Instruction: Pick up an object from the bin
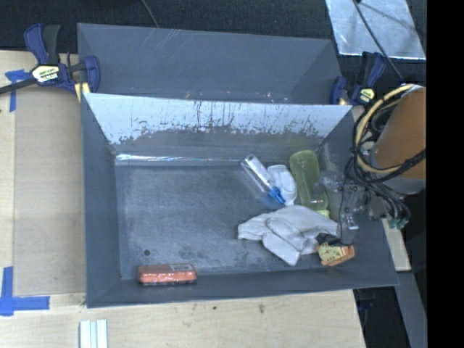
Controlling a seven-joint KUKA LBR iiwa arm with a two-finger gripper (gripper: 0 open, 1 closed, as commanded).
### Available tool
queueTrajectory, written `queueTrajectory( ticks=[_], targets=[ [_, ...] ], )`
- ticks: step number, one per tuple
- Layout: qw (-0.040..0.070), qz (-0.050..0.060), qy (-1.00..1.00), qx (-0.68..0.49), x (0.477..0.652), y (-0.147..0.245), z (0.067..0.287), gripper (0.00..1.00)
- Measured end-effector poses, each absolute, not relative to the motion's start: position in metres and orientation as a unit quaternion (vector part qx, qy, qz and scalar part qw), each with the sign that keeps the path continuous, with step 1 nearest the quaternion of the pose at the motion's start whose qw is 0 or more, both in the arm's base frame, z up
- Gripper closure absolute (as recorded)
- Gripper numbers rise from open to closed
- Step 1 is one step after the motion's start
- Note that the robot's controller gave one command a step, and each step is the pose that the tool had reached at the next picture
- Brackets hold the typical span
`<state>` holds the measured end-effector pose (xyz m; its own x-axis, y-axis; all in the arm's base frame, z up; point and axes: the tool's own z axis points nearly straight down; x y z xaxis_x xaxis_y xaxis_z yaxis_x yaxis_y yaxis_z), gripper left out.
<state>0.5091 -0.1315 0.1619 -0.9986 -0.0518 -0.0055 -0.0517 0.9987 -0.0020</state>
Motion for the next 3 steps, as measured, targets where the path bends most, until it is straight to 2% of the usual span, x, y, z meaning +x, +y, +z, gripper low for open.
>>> queueTrajectory(
  ticks=[1,2,3],
  targets=[
    [0.003,-0.001,1.000,0.009,0.518,-0.108,0.078,0.00],
    [0.000,0.001,1.000,-0.025,0.535,-0.113,0.072,1.00],
    [0.000,0.001,1.000,-0.025,0.535,-0.113,0.072,1.00]
  ],
)
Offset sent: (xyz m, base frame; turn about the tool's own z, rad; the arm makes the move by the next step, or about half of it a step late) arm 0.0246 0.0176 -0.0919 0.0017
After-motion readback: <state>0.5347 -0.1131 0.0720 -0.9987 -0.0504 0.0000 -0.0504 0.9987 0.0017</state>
